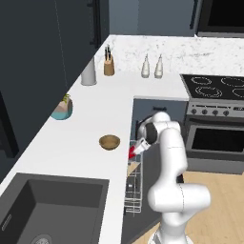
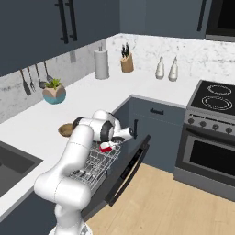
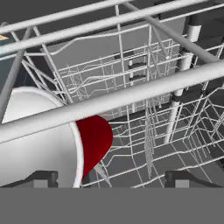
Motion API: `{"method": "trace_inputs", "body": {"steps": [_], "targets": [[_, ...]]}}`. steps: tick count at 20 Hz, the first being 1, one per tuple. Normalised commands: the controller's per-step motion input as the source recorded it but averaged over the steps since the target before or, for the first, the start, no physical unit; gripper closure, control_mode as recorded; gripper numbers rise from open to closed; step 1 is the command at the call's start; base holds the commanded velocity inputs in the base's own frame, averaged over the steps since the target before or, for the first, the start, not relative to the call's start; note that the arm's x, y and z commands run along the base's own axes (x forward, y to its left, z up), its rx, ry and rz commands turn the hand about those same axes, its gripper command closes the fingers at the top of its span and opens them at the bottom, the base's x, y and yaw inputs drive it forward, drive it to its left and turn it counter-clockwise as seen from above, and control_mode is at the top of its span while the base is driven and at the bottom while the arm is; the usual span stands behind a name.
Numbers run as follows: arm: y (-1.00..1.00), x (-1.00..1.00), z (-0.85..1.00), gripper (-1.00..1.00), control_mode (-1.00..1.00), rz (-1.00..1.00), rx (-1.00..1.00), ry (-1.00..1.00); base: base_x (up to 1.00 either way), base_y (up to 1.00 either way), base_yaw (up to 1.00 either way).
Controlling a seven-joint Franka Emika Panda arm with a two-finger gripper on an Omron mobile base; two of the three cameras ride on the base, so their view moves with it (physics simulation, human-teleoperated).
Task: Pick up the cup and bowl from the counter, place them in the dishwasher, and close the dishwasher door.
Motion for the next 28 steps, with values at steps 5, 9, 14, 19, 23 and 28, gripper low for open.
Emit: {"method": "trace_inputs", "body": {"steps": [5, 9, 14, 19, 23, 28], "targets": [[-0.44, -0.27, 0.36, -1.0, -1.0, -0.04, -0.08, 0.0, 0.0, 0.0, 0.0], [-0.19, -0.33, 0.57, -1.0, -1.0, 0.0, -0.12, -0.01, 0.0, 0.0, 0.0], [-0.18, -0.31, 0.32, -1.0, -1.0, 0.0, -0.2, -0.02, 0.0, 0.0, 0.0], [-0.19, -0.59, 0.66, -1.0, -1.0, 0.0, -0.26, -0.16, 0.0, 0.0, 0.0], [0.0, -0.79, 1.0, -1.0, -1.0, 0.03, -0.19, -0.24, 0.0, 0.0, 0.0], [0.0, -0.86, 1.0, -1.0, -1.0, 0.2, -0.18, -0.31, 0.0, 0.0, 0.0]]}}
